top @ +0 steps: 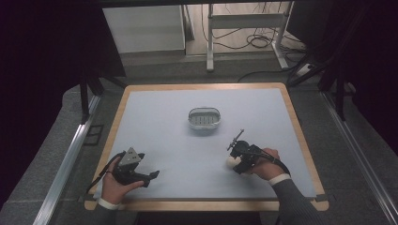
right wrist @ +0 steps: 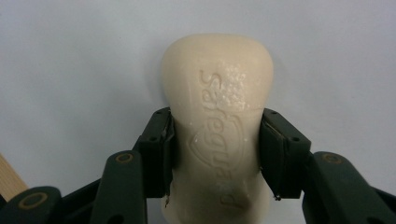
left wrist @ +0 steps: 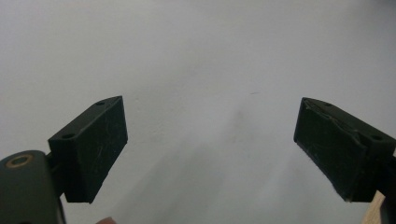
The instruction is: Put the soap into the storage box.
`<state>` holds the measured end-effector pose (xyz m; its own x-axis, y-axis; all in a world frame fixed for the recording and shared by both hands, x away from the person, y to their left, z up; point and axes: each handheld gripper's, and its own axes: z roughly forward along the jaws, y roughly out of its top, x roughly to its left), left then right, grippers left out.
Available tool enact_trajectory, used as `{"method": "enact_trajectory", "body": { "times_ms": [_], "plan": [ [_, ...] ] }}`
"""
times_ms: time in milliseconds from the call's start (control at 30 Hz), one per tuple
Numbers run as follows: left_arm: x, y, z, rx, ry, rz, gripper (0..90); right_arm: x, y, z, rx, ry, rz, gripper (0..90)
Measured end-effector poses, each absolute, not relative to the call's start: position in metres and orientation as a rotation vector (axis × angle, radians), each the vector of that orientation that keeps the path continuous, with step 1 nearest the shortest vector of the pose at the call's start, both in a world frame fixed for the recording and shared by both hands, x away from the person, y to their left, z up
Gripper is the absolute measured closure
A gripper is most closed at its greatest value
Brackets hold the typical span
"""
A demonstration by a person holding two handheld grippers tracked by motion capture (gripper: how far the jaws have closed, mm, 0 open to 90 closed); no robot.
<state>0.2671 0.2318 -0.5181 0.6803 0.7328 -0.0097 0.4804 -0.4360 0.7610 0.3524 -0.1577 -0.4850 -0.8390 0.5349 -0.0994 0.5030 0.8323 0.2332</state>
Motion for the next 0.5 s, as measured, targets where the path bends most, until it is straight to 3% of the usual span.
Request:
{"method": "enact_trajectory", "body": {
  "times_ms": [500],
  "plan": [
    [0.267,0.233,-0.517,2.123,0.927,0.419,10.3,0.363,-0.161,-0.461,0.816,2.805,0.366,49.7]
  ]
}}
